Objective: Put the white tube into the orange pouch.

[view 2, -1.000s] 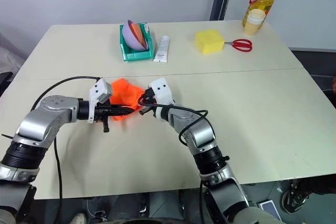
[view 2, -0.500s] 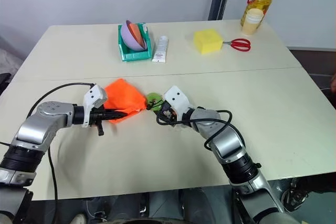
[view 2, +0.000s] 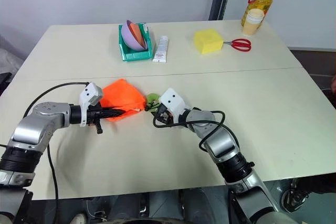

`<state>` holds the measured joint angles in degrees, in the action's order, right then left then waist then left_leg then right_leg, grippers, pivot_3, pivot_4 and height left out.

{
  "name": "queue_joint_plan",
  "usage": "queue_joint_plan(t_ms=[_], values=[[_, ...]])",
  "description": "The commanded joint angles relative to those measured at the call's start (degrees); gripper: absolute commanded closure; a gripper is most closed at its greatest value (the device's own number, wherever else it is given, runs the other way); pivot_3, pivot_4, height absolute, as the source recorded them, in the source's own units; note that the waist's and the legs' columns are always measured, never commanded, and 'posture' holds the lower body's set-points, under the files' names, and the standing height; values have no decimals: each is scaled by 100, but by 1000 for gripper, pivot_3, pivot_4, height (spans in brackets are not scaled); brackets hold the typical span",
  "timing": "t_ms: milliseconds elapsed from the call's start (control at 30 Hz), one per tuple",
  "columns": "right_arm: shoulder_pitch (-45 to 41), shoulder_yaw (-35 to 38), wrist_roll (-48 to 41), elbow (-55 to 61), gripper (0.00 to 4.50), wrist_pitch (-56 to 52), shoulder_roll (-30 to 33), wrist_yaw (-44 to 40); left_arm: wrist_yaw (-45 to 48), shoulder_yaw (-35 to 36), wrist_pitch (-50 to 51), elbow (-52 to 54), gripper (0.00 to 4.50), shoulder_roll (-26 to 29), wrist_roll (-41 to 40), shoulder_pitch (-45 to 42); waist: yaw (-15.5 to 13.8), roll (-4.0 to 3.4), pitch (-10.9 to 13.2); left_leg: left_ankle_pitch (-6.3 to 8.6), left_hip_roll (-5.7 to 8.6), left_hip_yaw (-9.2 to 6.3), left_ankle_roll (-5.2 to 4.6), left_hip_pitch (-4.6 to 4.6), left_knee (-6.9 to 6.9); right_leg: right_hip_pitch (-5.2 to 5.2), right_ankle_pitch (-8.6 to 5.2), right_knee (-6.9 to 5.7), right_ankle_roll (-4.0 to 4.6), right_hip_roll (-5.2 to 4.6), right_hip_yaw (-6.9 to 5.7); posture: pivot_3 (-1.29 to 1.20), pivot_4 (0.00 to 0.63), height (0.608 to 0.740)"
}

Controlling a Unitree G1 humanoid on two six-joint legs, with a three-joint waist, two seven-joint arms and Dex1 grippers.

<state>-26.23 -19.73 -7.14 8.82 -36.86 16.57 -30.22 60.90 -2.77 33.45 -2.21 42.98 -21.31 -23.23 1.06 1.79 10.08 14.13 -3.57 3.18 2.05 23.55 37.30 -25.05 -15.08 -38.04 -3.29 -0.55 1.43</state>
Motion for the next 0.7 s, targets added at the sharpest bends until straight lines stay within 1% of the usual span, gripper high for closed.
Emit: queue_joint_plan(t_ms=[33,100,200,367,433,567,667,700], values=[[-266,677,-430,286,1771,-343,-202,89,125,207,93,390,4500,264,-117,156,11,0,0,0,0,0,0,0,0,0,0,0,0,0,0,0,150,726],[-447,852,-545,198,1771,-638,-270,132,176,196,84,491,4500,395,-102,322,20,0,0,0,-3,-2,0,-1,-1,-2,0,-2,0,0,1,0,150,726],[-682,860,-555,-40,1771,-950,-415,221,215,193,53,637,4500,496,-105,536,12,0,0,0,-5,-2,0,-3,-1,-3,0,-4,2,0,1,0,150,726],[-922,668,-412,-491,1771,-1158,-607,298,100,246,80,738,4500,435,-149,597,6,0,0,0,-5,2,0,-3,-3,-4,-1,-4,5,-1,1,0,150,726],[-1053,541,-292,-882,1771,-1207,-735,413,40,266,102,801,4500,397,-162,629,6,0,0,0,-3,3,0,-2,-2,-3,-1,-4,4,-3,1,0,150,726],[-1194,552,-142,-1379,1771,-1238,-914,640,-12,317,158,949,4500,380,-207,727,10,0,0,0,-4,3,0,-2,-1,-4,-1,-4,4,-4,2,0,150,726],[-1197,549,-112,-1445,2522,-1222,-927,657,-45,342,200,1033,4500,381,-248,777,10,0,0,0,-4,2,0,-2,-3,-5,-1,-4,4,-3,2,0,150,726],[-1173,572,-136,-1401,3087,-1244,-931,662,-51,349,213,1052,4500,379,-274,791,10,0,0,0,-4,2,0,-2,-3,-5,-1,-4,4,-4,2,0,150,726]])
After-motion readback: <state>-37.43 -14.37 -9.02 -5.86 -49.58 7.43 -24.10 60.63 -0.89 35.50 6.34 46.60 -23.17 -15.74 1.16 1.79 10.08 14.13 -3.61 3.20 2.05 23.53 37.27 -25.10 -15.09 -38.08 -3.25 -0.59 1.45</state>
